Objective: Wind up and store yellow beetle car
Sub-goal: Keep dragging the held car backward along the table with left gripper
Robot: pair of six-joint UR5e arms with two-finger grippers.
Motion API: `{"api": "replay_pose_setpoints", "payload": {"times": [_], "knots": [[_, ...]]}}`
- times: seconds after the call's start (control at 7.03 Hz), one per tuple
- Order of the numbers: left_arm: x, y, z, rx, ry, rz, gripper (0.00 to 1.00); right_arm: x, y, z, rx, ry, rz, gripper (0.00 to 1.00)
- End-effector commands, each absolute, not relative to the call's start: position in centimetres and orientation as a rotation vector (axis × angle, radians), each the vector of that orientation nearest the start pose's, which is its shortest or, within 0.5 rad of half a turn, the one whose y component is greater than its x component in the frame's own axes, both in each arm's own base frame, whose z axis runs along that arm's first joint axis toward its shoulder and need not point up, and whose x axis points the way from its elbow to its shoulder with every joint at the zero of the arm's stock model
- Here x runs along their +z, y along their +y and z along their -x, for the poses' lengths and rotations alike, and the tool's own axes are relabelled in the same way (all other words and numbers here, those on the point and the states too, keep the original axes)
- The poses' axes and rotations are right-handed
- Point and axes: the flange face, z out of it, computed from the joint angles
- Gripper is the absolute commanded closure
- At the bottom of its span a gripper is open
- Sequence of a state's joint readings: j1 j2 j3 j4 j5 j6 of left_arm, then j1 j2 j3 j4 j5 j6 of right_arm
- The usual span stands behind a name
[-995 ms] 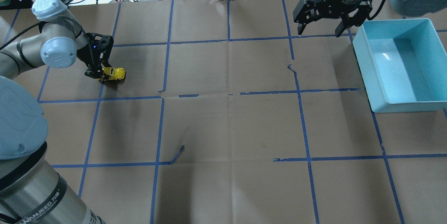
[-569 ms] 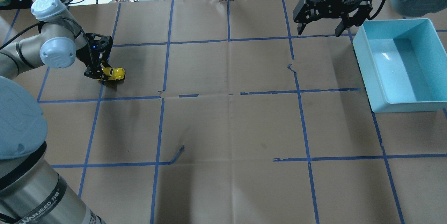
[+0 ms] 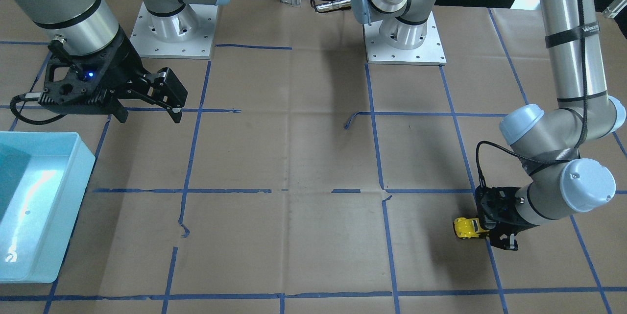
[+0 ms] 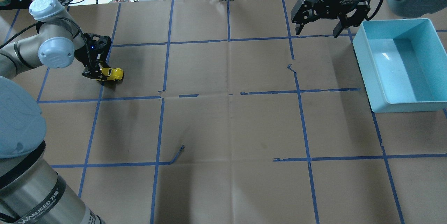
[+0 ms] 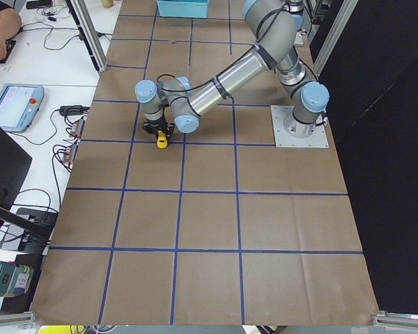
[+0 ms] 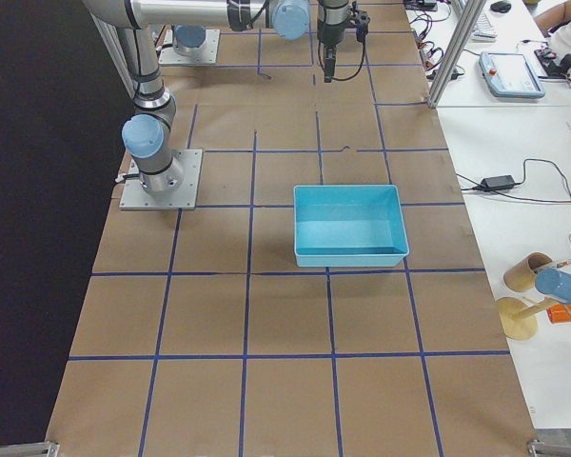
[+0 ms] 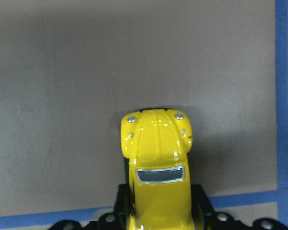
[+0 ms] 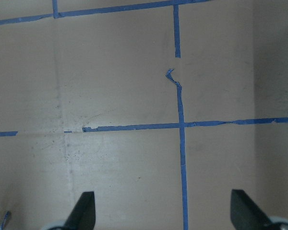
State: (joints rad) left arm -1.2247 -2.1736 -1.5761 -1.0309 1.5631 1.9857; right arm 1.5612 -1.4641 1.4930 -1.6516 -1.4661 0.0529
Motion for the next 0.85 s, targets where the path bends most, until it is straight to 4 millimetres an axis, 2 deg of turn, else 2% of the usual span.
{"api": "replay_pose_setpoints", "payload": {"times": [0.0, 0.71], "knots": [[18.23, -66.28, -9.69, -0.03, -2.091, 2.257, 0.92, 47.91, -54.35, -13.87, -0.073, 3.034, -0.091, 0.0], [18.25, -66.36, -9.84, -0.031, -2.087, 2.263, 0.92, 47.81, -54.11, -13.76, -0.064, 3.037, -0.092, 0.0]]}}
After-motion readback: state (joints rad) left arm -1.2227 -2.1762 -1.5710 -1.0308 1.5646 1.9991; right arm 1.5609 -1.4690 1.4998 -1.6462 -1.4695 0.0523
